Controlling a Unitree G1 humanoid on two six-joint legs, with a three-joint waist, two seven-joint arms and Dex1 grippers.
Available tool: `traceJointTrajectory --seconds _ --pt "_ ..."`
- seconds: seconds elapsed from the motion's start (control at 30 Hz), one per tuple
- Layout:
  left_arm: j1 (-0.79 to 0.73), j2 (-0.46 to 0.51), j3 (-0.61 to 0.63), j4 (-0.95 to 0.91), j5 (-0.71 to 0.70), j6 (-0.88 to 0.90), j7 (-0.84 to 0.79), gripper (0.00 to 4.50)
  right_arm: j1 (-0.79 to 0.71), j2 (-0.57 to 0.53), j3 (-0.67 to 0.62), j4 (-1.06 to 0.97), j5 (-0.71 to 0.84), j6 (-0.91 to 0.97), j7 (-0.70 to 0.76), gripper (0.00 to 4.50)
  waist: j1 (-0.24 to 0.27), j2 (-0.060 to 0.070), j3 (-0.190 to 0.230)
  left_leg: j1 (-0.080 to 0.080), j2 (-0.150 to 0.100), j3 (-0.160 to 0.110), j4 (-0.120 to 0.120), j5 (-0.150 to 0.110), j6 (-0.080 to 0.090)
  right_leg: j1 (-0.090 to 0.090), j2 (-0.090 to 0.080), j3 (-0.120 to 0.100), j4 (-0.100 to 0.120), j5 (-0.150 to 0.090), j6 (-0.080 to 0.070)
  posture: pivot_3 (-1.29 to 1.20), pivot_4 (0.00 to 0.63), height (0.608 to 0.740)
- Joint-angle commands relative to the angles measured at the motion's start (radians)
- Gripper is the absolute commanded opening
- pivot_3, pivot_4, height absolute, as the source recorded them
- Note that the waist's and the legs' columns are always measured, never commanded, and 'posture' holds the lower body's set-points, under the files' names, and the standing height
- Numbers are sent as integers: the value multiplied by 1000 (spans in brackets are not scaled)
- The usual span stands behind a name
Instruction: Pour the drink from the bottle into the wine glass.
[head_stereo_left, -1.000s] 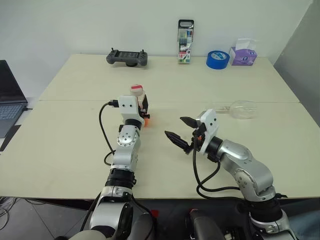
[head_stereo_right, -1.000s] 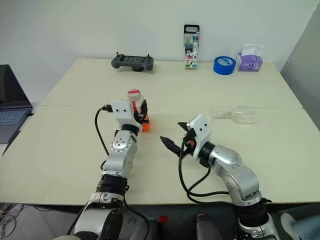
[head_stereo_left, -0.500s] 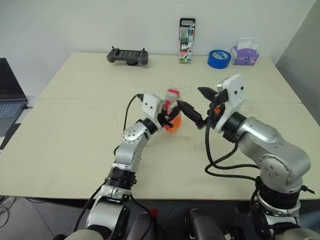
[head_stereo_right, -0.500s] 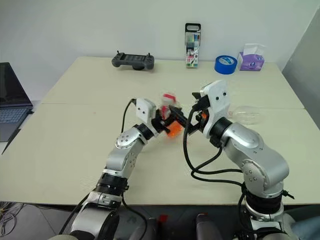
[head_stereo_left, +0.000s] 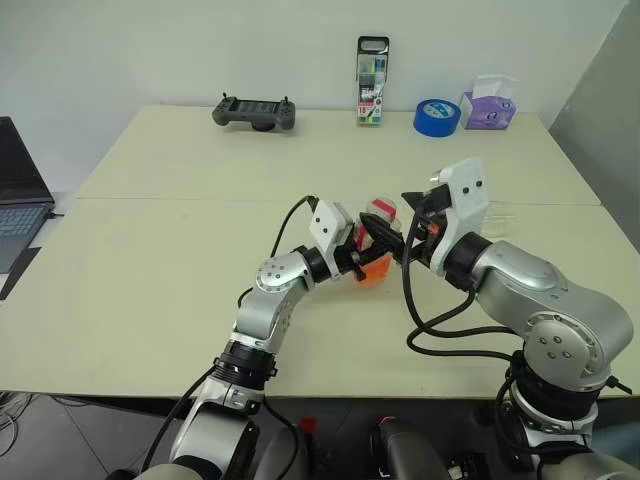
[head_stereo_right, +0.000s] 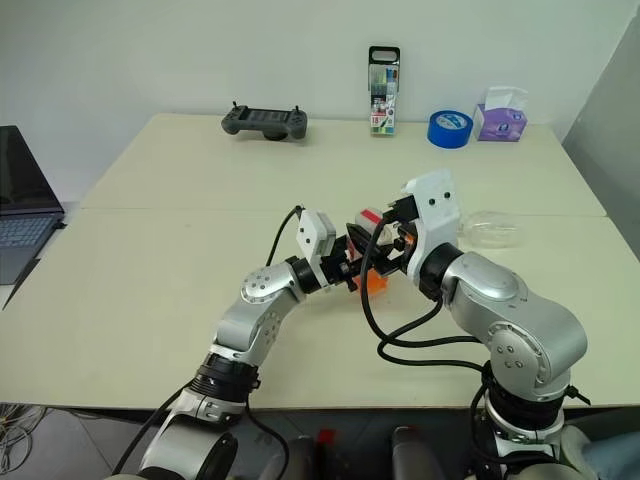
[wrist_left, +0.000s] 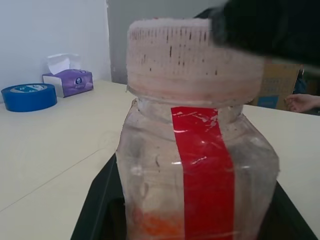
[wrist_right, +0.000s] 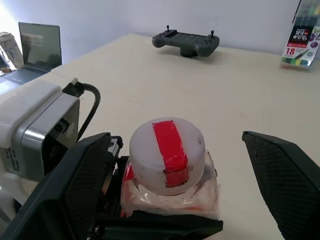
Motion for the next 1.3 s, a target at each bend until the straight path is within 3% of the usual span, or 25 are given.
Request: traceJointTrajectory --seconds 0.03,0.07,0.33,0.5,0.67,0.8,0.87,1.0,1.1,1.3 --pt "0 -7 -9 -62 -9 -31 -17 1691 -45 7 -26 -46 1 45 -28 4500 0 0 0 0 0 0 0 0 0 0 0 0 0 0 0 0 150 740" --pt "2 -7 -9 -62 -8 -32 -19 1691 -48 7 -20 -47 -4 59 -34 4500 0 0 0 0 0 -1 0 0 0 0 0 -1 0 0 0 0 150 740" --pt "15 -6 -12 -65 -3 -27 -22 1691 -73 11 -12 -52 -19 120 -56 1859 -1 0 0 0 0 -1 0 0 0 0 0 -1 0 0 0 0 150 740" --pt "14 -1 -15 -77 -12 -25 -40 1691 -97 -46 -24 -26 -3 110 0 1859 -1 1 0 0 0 -1 0 0 0 0 0 -1 0 0 0 0 150 740" --pt "0 16 -21 -116 -49 39 -85 1689 -76 -287 -47 34 264 -101 554 1859 0 1 1 -1 -1 0 0 0 0 1 0 -2 -2 0 0 0 150 740" --pt "4 30 -34 -161 -70 81 -117 1689 -124 -489 30 150 248 -243 849 1859 0 3 3 0 -1 3 0 0 1 2 0 -2 -5 0 0 0 150 740" --pt "8 34 -39 -173 -76 94 -126 1689 -144 -533 53 199 229 -301 923 1859 -3 4 4 0 -1 4 0 0 1 2 0 -2 -4 0 1 0 150 740" --pt "15 38 -49 -180 -78 100 -130 1688 -161 -593 104 253 178 -368 977 1859 -3 6 5 1 0 4 0 0 1 2 3 -2 -3 -3 5 0 150 740" --pt "22 36 -52 -183 -79 108 -119 1688 -188 -573 89 283 178 -342 895 1859 -3 6 5 1 0 3 0 0 1 2 3 -2 -2 -3 4 0 150 740" --pt "26 23 -56 -172 -76 113 -102 1687 -177 -499 59 222 130 -311 671 3894 2 6 6 0 0 0 1 0 0 2 0 -2 -3 -2 3 0 150 740"
